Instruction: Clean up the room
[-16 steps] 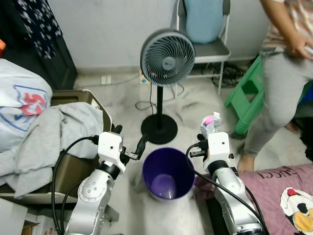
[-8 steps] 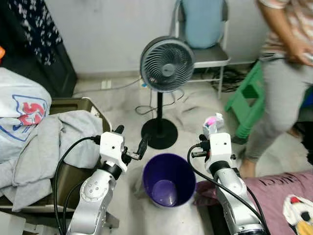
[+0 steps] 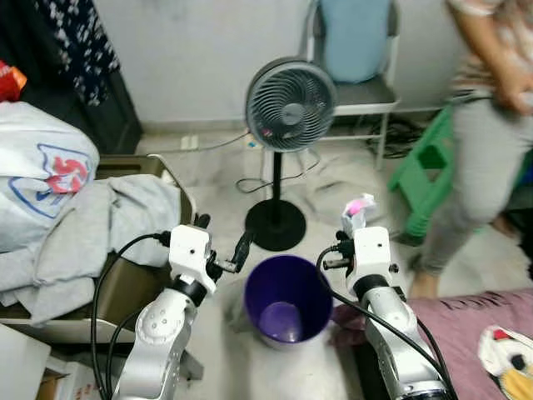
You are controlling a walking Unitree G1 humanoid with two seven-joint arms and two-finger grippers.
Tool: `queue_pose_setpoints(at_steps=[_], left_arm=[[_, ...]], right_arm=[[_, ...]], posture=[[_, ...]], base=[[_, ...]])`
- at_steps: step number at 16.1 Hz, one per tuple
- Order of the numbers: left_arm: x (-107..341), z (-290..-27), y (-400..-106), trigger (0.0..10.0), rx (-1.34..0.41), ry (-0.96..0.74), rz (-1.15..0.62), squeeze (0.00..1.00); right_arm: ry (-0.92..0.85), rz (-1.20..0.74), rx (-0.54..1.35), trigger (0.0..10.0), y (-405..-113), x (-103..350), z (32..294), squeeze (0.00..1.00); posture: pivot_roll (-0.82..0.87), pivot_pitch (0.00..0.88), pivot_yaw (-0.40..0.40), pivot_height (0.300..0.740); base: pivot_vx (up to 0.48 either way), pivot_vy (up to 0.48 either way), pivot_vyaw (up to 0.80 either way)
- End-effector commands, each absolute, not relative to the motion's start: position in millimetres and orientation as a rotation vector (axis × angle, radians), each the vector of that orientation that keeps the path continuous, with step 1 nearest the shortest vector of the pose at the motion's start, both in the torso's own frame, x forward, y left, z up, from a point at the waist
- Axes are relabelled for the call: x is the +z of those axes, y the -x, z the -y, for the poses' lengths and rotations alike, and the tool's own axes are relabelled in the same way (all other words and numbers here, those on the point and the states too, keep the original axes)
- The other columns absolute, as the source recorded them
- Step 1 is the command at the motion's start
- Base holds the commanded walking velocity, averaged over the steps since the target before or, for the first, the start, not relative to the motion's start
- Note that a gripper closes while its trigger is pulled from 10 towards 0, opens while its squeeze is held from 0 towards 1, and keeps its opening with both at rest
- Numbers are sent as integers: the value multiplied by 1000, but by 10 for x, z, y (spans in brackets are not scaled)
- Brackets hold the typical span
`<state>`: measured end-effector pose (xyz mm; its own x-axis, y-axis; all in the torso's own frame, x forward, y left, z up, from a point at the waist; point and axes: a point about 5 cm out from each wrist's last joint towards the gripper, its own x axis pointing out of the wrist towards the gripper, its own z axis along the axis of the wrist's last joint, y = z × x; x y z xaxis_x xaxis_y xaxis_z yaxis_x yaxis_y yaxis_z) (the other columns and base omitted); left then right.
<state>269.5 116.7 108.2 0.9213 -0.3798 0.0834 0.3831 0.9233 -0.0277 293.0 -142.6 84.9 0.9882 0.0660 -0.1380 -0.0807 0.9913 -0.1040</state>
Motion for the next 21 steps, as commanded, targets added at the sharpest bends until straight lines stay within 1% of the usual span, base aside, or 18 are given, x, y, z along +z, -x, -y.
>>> queue_pose_setpoints(at_steps=[1, 3, 4, 6, 8, 12, 16, 18, 21], left_arm=[[1088, -1155, -2645, 10000, -424, 24, 78, 0], [1117, -1169, -2546, 10000, -500, -27, 91, 0], [1127, -1182, -2509, 10000, -517, -38, 92, 0], [1174, -1232, -2392, 10000, -573, -100, 101, 0], [1220, -1298, -2283, 10000, -603, -143, 95, 0], [1287, -1472, -2107, 10000, -577, -176, 50, 0], [1348, -1554, -1984, 10000, -558, -195, 18, 0], [1400, -1637, -1873, 10000, -542, -209, -21, 0], [1467, -1684, -1808, 10000, -540, -219, -52, 0]], right_arm=[[108, -203, 31, 10000, -2929, 760, 1464, 0], [121, -296, -42, 10000, -2912, 654, 1557, 0], [121, -311, -50, 10000, -2901, 638, 1568, 0], [147, -337, -40, 10000, -2896, 603, 1531, 0], [154, -357, -46, 10000, -2964, 571, 1499, 0], [166, -393, -80, 10000, -3096, 528, 1484, 0], [164, -444, -83, 10000, -3137, 414, 1443, 0], [184, -451, -53, 10000, -3182, 367, 1332, 0], [198, -459, -36, 10000, -3266, 358, 1197, 0]], posture=[[-86, 178, 29, 740], [-62, 194, 25, 740], [-58, 197, 24, 740], [-18, 222, 25, 740], [21, 247, 32, 740], [113, 315, 57, 740], [176, 367, 89, 740], [229, 403, 126, 740], [273, 425, 157, 740]], base=[[0, 0, 0], [0, 0, 0], [0, 0, 0], [0, 0, 0], [0, 0, 0], [0, 0, 0], [0, 0, 0], [0, 0, 0], [0, 0, 0]])
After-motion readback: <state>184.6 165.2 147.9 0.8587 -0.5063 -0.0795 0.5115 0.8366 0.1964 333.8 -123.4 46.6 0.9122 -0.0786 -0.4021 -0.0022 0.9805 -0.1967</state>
